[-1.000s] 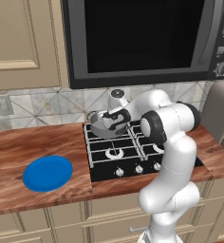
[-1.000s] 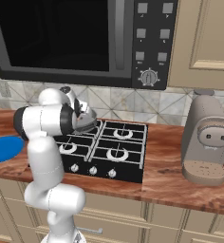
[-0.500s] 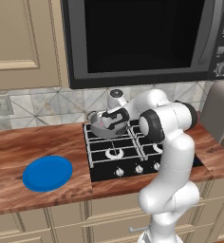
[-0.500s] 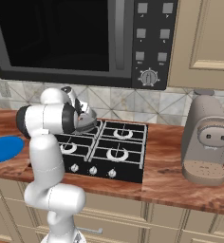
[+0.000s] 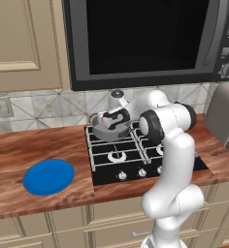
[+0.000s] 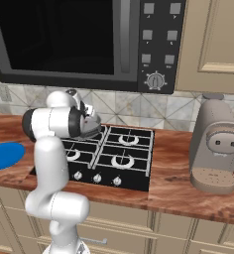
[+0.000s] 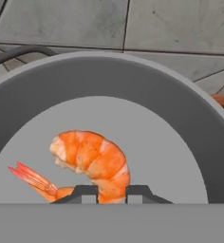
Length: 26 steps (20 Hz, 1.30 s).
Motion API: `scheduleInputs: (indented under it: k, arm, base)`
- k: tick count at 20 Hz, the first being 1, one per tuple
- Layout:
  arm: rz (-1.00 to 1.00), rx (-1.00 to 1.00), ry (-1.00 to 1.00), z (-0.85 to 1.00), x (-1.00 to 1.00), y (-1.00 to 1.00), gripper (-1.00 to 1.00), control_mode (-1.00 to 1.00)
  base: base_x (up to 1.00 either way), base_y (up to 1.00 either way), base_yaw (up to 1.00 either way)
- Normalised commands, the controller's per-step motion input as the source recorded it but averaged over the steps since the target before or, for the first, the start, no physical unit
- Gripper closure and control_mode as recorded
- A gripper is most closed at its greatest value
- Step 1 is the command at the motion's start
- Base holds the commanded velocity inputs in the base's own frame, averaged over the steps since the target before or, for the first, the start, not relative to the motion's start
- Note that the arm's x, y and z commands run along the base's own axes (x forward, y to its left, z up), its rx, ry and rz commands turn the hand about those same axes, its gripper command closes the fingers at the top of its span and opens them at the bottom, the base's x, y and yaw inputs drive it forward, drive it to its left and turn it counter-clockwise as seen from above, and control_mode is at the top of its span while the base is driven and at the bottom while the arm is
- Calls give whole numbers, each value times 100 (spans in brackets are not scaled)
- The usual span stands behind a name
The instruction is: Retrieve the frozen meat and place it in the pot on a burner. Then turn the burner on.
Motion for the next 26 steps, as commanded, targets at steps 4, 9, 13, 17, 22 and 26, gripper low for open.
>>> scheduleInputs:
  k: [4,9,13,17,22,26]
  arm:
    - [0,0,0,-11,26,11,100,-100]
    - [0,0,1,-19,7,4,100,-100]
    - [0,0,3,-11,0,0,100,-100]
    - [0,0,0,0,0,0,-100,-100]
    - [0,0,0,0,0,0,-100,-100]
    - [0,0,-3,15,-17,0,-100,-100]
  base:
    - [0,0,0]
    - [0,0,0]
    - [0,0,0]
    - [0,0,0]
    - [0,0,0]
    - [0,0,0]
